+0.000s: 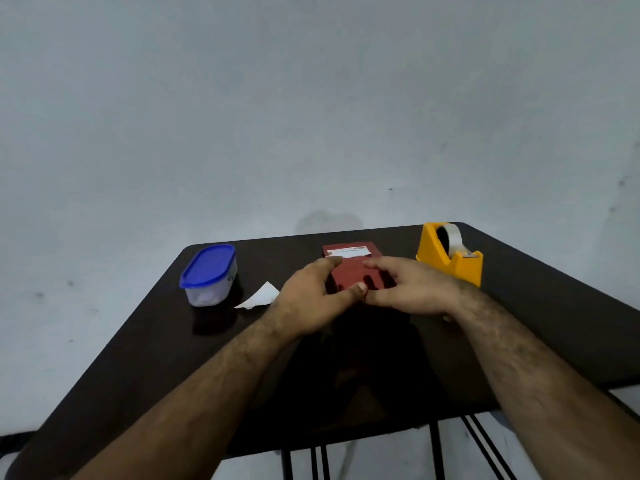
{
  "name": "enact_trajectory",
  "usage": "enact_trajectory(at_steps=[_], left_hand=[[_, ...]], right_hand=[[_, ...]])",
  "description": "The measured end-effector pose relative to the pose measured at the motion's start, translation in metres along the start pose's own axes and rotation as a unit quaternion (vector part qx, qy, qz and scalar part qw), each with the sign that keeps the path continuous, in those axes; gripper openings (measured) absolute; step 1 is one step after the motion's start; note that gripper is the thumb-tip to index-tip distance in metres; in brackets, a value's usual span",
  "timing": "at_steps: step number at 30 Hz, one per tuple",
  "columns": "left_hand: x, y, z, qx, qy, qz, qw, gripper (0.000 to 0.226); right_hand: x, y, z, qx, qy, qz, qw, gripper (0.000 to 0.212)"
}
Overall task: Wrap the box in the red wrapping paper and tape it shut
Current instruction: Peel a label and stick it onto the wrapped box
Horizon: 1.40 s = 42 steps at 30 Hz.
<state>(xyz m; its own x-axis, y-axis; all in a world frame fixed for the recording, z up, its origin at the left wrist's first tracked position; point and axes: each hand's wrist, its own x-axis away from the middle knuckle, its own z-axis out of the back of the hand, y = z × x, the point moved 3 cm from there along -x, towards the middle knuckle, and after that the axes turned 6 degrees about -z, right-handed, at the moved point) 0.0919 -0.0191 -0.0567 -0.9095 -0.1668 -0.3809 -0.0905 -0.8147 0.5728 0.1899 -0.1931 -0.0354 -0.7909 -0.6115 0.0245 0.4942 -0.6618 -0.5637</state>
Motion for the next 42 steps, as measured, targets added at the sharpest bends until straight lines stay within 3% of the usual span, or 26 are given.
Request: enact_trajectory(at_steps=[4,6,15,29,34,36,38,40,42], left_hand=[[0.005,-0.002,-0.005,-0.010,-0.025,0.023,0.999,0.071],[0.006,-0.003,-0.007,-0.018,-0.015,0.023,0.999,0.079],[0.004,-0.016,-0.016,-0.018,-0.003,0.023,1.000,0.079],[-0.045,-0.043,-0.007,-0.074,-0.007,0.043,0.996,0.049],[-0.061,-0.055,-0.008,-0.057,-0.024,0.053,0.997,0.051],[-0.061,-0.050,-0.006,-0.062,-0.004,0.049,0.997,0.056],[-0.058,-0.035,-0.005,-0.094,0.078,0.002,0.993,0.058],[-0.058,-0.011,-0.013,-0.087,0.152,-0.061,0.983,0.052],[-0.069,0.014,-0.039,-0.015,0.157,-0.082,0.984,0.044]], right_hand=[[-0.001,-0.004,-0.007,0.062,0.017,0.036,0.997,0.073],[-0.002,-0.004,-0.007,0.069,0.024,0.037,0.997,0.073],[-0.013,0.004,-0.011,0.062,0.020,0.028,0.997,0.082],[-0.080,-0.014,-0.015,0.095,0.012,0.020,0.995,0.080],[-0.086,-0.014,-0.020,0.083,0.026,0.023,0.996,0.082],[-0.078,-0.010,-0.020,0.086,0.056,0.052,0.993,0.085],[-0.065,0.003,-0.012,0.108,0.120,0.070,0.984,0.086],[-0.048,0.021,0.002,0.115,0.254,0.089,0.956,0.080],[-0.030,0.046,0.016,0.084,0.417,0.080,0.901,0.077]])
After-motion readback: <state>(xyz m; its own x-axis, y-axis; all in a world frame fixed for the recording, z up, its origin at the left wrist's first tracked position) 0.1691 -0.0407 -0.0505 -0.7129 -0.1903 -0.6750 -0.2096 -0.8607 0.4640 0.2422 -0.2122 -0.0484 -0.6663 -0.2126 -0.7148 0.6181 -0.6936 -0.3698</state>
